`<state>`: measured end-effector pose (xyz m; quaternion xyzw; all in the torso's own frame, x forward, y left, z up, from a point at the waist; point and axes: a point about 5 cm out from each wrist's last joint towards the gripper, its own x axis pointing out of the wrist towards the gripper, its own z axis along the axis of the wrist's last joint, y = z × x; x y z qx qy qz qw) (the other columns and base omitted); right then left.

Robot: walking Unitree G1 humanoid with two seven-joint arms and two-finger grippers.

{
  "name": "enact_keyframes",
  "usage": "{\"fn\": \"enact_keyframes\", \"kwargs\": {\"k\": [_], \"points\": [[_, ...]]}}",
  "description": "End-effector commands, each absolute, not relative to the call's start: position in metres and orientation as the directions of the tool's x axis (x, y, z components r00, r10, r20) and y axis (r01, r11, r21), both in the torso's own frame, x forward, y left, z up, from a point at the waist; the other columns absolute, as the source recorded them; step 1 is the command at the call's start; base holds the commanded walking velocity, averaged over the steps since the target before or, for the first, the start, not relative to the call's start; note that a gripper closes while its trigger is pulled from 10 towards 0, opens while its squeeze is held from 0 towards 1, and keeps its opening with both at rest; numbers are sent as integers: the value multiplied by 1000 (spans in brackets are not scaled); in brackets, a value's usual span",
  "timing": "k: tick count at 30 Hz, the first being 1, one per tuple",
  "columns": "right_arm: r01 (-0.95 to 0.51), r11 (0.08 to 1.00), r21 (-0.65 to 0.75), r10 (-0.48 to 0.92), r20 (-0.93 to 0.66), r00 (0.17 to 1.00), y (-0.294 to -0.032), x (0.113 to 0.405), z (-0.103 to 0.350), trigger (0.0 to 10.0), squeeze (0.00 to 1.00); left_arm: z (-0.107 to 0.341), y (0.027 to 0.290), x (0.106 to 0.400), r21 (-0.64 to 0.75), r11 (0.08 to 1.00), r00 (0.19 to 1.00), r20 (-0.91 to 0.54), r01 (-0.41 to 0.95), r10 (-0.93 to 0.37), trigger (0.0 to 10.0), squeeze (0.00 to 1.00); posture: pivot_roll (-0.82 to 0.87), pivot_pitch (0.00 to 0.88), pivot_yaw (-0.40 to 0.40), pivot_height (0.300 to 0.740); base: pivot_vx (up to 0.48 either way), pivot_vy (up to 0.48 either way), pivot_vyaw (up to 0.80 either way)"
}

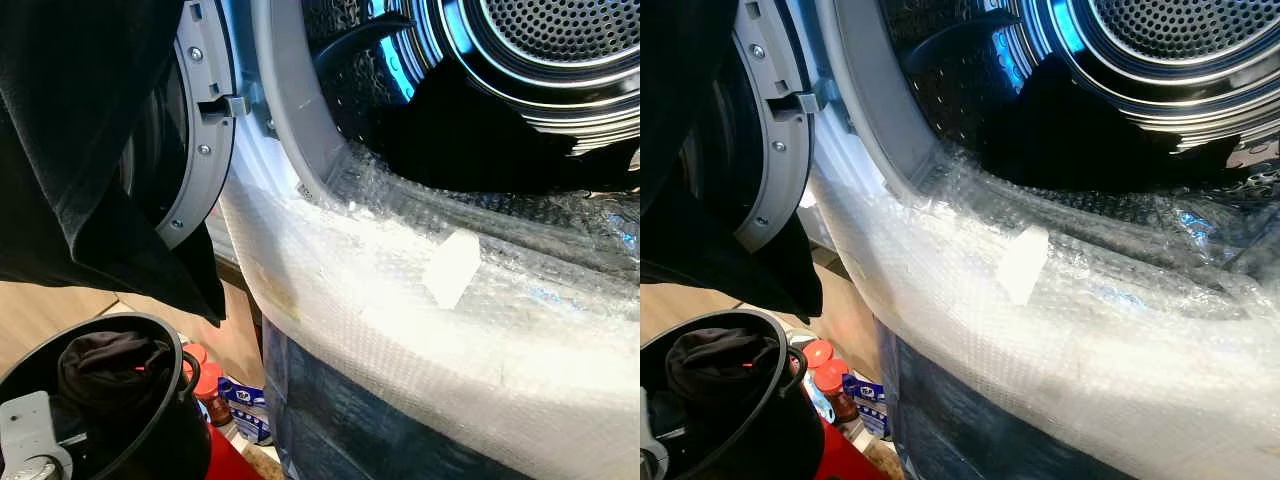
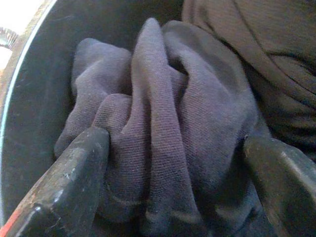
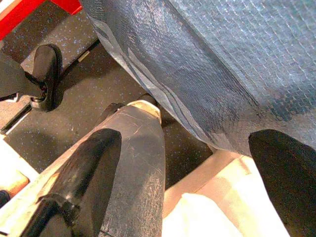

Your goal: Clothes washing

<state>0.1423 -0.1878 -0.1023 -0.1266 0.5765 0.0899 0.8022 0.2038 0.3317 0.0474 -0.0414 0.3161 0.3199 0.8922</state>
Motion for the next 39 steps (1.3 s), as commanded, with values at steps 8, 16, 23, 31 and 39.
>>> {"fn": "enact_keyframes", "kwargs": {"k": [8,16,23,31,39], "points": [[-298,950,-93,-8,-961,276,-190,131,-106,10000,0,44,341,198,100,729,543,-601,-677,587,0,0,35,43,4,740,0,0,0],[-305,948,-89,-3,-962,274,-190,131,-106,10000,0,44,337,203,71,734,559,-599,-676,573,0,0,37,45,-6,740,0,0,0],[-246,964,-96,-22,-958,284,-196,135,-104,10000,0,42,334,203,70,737,562,-599,-673,570,0,0,39,34,-9,740,0,0,0],[-191,976,-100,-38,-951,306,-202,142,-100,10000,0,45,337,204,79,731,566,-578,-678,587,0,0,37,23,-5,740,0,0,0],[-206,973,-107,-40,-951,308,-201,143,-100,10000,0,47,338,207,91,742,581,-562,-664,589,0,0,35,0,7,740,0,0,0]]}}
